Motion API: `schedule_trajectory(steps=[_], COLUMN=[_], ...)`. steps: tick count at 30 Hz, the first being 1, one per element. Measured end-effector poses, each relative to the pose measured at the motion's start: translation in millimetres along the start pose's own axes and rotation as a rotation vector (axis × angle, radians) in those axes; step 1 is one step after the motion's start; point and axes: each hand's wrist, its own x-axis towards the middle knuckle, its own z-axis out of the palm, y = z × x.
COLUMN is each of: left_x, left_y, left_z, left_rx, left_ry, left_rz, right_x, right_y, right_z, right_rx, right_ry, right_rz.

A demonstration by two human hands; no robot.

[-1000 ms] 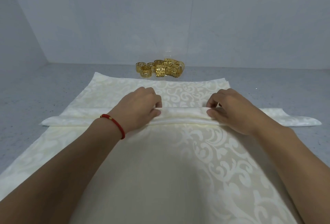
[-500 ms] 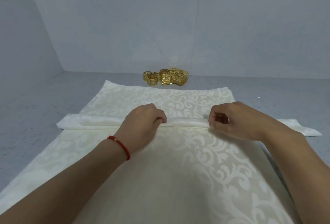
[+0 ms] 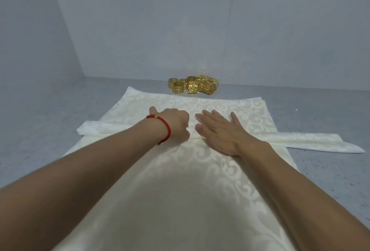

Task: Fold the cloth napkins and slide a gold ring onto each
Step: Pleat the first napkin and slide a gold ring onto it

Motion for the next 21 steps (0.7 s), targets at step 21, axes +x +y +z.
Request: schedule_trajectory(steps=[21], left_x=[1], left_y=[-17], left_z=[-34], left_rx=[-0.456], left_ry=[-0.247], left_rz=[0.336], right_x=[8], right_y=[1], right_z=[3], right_rx=[-0.066], right_ry=[0.008], right_rz=[0.007])
